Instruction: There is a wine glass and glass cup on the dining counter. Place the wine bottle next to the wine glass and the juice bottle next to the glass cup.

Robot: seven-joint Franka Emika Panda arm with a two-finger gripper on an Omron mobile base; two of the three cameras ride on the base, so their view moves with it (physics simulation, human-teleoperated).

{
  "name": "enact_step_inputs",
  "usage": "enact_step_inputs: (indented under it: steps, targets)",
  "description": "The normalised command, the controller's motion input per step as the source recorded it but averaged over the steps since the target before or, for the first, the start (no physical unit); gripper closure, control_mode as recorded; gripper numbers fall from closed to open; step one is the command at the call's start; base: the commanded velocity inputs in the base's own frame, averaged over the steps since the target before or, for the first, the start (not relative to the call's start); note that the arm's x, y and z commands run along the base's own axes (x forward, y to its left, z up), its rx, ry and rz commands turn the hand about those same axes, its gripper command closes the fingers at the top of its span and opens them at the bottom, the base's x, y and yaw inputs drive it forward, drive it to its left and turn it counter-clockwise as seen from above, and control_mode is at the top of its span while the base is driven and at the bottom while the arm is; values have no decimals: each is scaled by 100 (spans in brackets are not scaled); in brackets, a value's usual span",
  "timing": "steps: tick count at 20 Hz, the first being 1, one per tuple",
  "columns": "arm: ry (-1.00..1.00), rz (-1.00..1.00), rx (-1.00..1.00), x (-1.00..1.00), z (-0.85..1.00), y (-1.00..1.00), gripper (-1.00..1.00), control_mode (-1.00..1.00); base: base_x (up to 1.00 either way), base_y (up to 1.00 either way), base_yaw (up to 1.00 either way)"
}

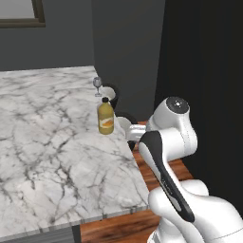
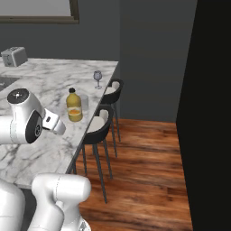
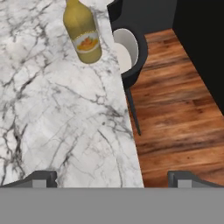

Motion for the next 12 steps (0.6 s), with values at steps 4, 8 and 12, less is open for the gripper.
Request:
enact_step_inputs:
  steps: [4, 8, 12]
  targets:
    - [0, 0, 0, 0, 0, 0, -100, -100, 0, 0, 0]
    - [0, 0, 0, 0, 0, 0, -100, -100, 0, 0, 0]
    - [0, 0, 0, 0, 0, 0, -100, -100, 0, 0, 0]
